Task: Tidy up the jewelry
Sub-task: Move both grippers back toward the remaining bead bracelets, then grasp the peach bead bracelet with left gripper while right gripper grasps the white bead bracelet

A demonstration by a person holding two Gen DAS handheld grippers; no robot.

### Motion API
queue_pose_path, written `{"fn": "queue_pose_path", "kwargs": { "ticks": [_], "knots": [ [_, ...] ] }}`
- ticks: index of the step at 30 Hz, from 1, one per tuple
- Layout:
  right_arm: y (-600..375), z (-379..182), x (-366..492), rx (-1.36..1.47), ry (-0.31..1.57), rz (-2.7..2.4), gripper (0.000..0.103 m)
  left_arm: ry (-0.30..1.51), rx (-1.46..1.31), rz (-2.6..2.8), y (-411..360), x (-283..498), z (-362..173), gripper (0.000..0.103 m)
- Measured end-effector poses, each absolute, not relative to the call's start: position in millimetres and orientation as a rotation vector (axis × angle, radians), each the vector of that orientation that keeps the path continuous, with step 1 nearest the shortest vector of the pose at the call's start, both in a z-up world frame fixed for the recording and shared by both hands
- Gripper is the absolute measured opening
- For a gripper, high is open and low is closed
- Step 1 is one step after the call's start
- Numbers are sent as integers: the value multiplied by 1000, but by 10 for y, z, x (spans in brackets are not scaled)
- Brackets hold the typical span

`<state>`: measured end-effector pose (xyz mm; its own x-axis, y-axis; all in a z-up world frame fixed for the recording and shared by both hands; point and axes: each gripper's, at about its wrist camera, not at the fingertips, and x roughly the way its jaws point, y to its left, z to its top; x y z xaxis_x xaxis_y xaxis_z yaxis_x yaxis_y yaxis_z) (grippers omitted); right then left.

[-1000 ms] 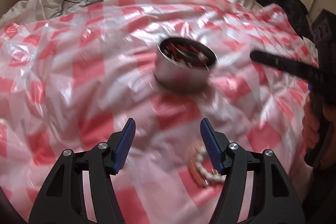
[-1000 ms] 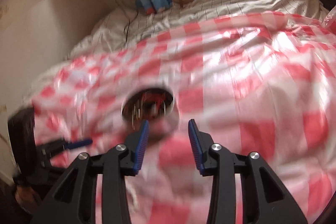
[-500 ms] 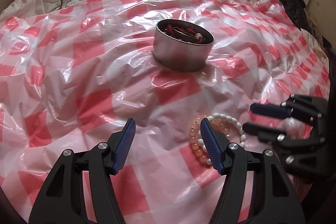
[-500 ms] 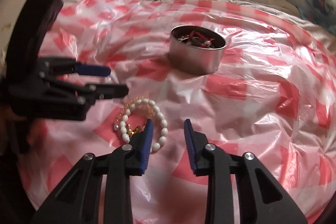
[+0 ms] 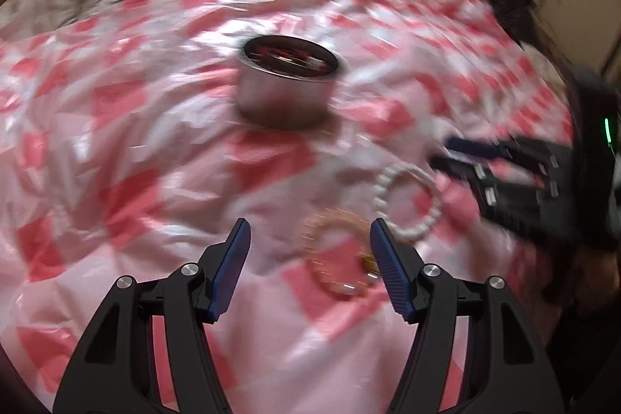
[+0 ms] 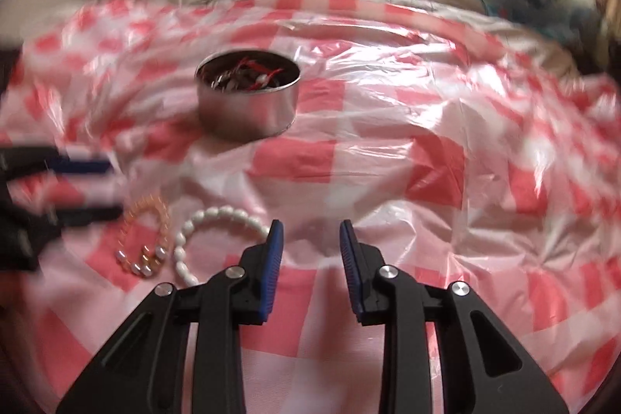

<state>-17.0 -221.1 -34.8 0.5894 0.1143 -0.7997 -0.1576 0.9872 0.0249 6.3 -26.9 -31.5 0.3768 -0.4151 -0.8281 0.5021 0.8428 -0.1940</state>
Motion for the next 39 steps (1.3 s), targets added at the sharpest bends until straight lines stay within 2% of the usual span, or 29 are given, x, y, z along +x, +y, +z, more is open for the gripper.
{"fn": "queue_pose_path", "kwargs": {
  "ticks": [4,9,15,18,21,25,26,27,39],
  "knots": [
    [-2253,-289,-175,24,923,248,30,1038,170,-606,-398,-7,-391,60],
    [-2039,-365,-192,-22,957,310,30,1063,119,-591,-343,39,-443,39],
    [-1988,-464,-182,-56,988,295,30,1072,160,-606,-432,11,-509,26],
    [-1997,-503,-182,-58,1002,286,26,1081,149,-591,-403,40,-519,19],
    [-2011,-524,-174,-56,1011,279,24,1085,129,-579,-356,67,-520,18],
    [-1990,-515,-176,-68,1005,278,9,1084,144,-575,-369,59,-533,17],
    [-1992,-500,-184,-68,998,278,8,1084,146,-575,-375,58,-531,11],
    [-1997,-488,-188,-67,992,278,8,1081,153,-574,-378,54,-526,7],
    [-2167,-298,-175,-11,905,220,8,991,91,-513,-166,158,-305,7]
  ]
}}
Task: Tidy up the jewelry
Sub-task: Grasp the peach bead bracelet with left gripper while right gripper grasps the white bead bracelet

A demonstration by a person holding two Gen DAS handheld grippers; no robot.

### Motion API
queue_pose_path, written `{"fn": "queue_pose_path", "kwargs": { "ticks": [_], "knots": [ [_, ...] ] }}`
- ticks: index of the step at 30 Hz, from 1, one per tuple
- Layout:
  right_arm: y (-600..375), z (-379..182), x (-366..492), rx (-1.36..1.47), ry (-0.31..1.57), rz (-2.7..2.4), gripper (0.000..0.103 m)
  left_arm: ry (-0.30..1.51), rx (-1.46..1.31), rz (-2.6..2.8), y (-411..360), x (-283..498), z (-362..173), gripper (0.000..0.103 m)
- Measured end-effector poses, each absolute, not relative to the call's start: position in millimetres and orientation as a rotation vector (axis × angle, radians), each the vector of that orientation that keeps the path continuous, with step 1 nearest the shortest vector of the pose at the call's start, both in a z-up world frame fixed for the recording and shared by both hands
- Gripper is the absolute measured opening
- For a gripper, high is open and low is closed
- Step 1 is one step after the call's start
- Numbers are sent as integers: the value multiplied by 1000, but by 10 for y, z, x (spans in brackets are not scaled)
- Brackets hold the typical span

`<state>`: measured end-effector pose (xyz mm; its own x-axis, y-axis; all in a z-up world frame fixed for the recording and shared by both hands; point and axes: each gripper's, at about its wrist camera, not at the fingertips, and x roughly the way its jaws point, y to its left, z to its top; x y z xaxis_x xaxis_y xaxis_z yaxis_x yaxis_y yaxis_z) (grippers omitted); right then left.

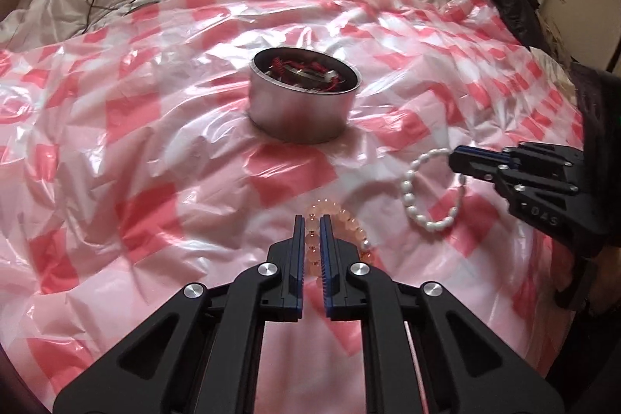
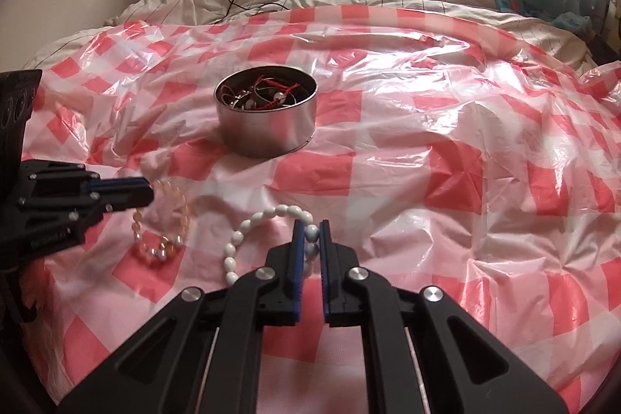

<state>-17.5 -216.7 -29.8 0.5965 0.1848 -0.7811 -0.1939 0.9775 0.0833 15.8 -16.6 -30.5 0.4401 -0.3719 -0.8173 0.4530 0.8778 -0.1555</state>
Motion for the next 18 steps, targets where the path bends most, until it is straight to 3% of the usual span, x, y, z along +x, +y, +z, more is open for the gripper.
{"fn": "queue_pose_path", "kwargs": {
  "ticks": [18],
  "knots": [
    [-2146,-369,-162,-15,942,222,8,1027,190,-454,-260,163,-446,7]
  ]
}}
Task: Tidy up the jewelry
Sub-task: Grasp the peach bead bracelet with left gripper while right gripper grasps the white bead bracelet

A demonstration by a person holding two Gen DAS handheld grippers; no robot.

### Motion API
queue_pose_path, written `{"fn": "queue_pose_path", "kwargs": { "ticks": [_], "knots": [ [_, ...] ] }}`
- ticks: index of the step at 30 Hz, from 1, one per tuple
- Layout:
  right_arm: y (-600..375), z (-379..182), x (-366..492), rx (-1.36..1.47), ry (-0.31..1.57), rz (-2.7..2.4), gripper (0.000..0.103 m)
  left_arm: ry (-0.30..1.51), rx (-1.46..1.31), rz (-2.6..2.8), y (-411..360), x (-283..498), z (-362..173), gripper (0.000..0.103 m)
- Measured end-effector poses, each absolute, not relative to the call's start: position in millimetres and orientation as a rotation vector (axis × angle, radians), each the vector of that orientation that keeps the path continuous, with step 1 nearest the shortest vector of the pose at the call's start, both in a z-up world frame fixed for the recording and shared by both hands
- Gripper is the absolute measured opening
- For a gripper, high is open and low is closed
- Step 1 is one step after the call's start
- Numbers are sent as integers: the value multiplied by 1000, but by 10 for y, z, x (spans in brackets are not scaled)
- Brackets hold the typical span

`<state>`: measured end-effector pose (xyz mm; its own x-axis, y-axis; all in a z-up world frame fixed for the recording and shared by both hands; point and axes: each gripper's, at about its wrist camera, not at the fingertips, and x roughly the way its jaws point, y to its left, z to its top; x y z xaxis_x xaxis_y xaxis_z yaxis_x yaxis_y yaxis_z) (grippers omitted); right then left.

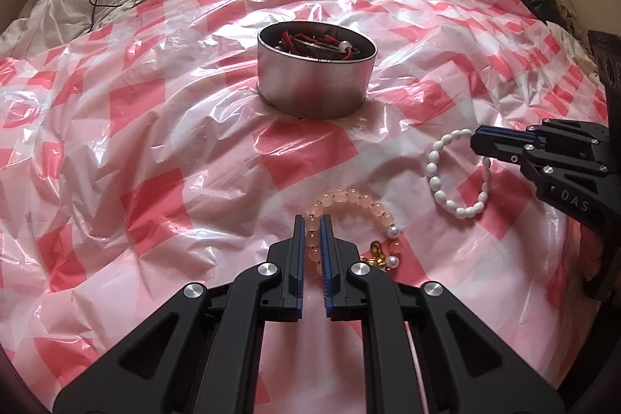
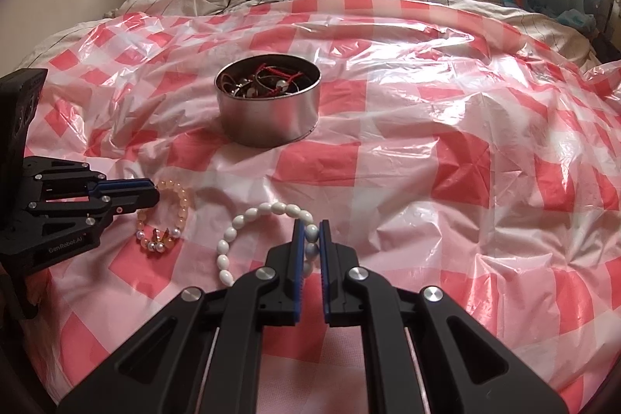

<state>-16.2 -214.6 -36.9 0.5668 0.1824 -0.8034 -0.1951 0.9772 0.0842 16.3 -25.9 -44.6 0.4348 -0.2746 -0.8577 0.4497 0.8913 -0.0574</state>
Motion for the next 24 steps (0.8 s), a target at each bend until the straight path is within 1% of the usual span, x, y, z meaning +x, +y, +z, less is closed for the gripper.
{"fn": "queue_pose_path", "kwargs": {
  "ticks": [7,10,12,13,14,15,19,21,22,23,24],
  "knots": [
    [-2134,-439,-134,-18,977,219,8,1042,199,-444,-271,171,-488,8],
    [-2135,-446,-133,-18,981,216,9,1044,200,-446,-282,172,-496,12],
    [-2131,-446,-140,-13,980,218,23,1043,202,-448,-294,169,-496,22],
    [-2132,-441,-145,-10,975,219,32,1041,204,-451,-301,165,-494,25],
    [-2128,-436,-150,-9,972,222,32,1040,206,-454,-309,162,-495,30],
    [-2122,-437,-151,-12,972,224,32,1040,210,-454,-317,158,-499,32],
    [-2112,-452,-146,-15,980,233,32,1041,215,-453,-330,158,-516,33],
    [-2100,-468,-144,-23,989,232,27,1041,216,-453,-329,157,-517,32],
    [-2099,-484,-140,-27,995,230,18,1040,215,-455,-329,159,-513,28],
    [-2095,-497,-141,-35,1000,228,12,1042,218,-460,-334,155,-509,14],
    [-2086,-496,-146,-45,999,226,11,1038,226,-462,-344,147,-506,7]
  ]
}}
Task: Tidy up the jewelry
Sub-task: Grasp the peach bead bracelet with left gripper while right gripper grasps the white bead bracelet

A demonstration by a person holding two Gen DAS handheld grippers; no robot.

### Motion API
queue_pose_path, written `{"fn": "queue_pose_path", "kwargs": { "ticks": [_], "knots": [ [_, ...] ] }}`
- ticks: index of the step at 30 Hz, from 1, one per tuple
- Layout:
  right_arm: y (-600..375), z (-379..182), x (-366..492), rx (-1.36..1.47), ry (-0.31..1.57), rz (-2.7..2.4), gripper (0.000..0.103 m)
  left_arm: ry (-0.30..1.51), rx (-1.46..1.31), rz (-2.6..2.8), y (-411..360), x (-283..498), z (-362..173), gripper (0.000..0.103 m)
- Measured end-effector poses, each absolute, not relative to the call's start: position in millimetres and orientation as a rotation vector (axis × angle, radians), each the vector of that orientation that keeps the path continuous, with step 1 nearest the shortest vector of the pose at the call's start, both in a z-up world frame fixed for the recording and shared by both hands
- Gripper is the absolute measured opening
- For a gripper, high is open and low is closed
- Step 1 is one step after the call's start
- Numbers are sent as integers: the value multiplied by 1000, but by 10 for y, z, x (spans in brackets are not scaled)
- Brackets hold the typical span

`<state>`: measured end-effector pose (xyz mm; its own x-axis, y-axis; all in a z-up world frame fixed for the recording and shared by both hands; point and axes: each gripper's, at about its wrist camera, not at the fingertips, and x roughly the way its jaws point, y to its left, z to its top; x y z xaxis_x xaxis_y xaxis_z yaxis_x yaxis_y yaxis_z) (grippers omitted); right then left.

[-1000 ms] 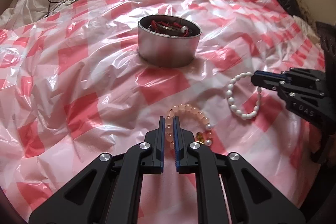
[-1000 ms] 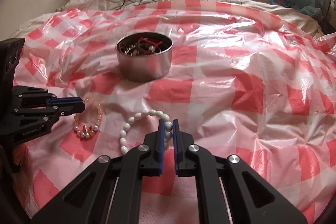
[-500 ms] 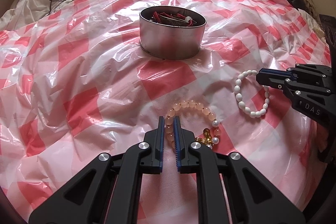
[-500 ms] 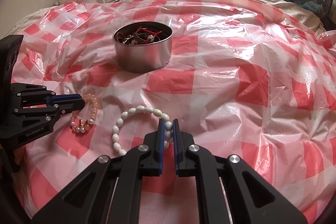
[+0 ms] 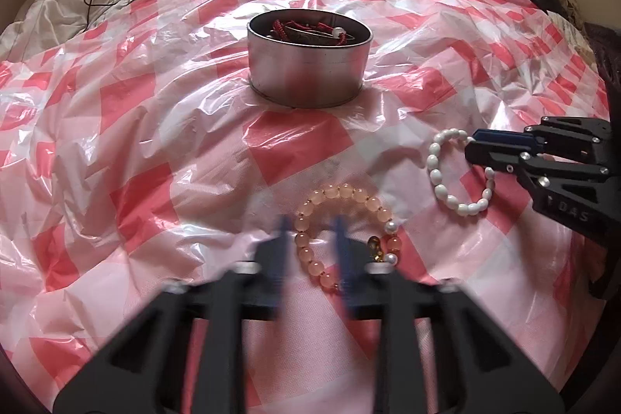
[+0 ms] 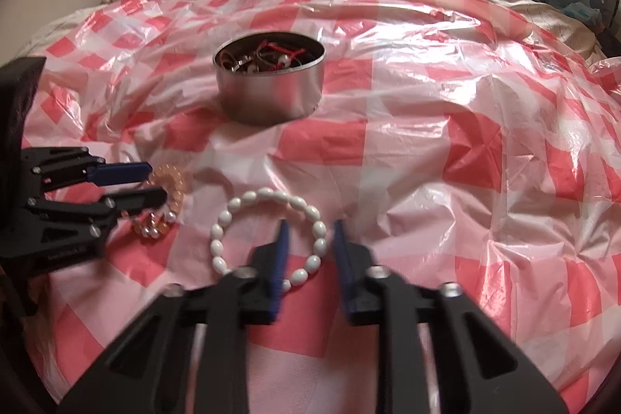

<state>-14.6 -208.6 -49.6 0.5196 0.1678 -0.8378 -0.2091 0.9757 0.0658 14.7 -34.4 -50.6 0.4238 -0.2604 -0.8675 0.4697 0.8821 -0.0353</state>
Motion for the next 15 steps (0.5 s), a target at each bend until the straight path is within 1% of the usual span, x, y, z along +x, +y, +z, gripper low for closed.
{"fn": "queue_pose_path", "kwargs": {
  "ticks": [1,15],
  "knots": [
    [-2079,-491,-156,-47,997,228,8,1034,231,-464,-350,140,-501,7],
    [-2144,-167,-250,-32,826,207,8,941,245,-430,-331,108,-295,7]
  ]
}}
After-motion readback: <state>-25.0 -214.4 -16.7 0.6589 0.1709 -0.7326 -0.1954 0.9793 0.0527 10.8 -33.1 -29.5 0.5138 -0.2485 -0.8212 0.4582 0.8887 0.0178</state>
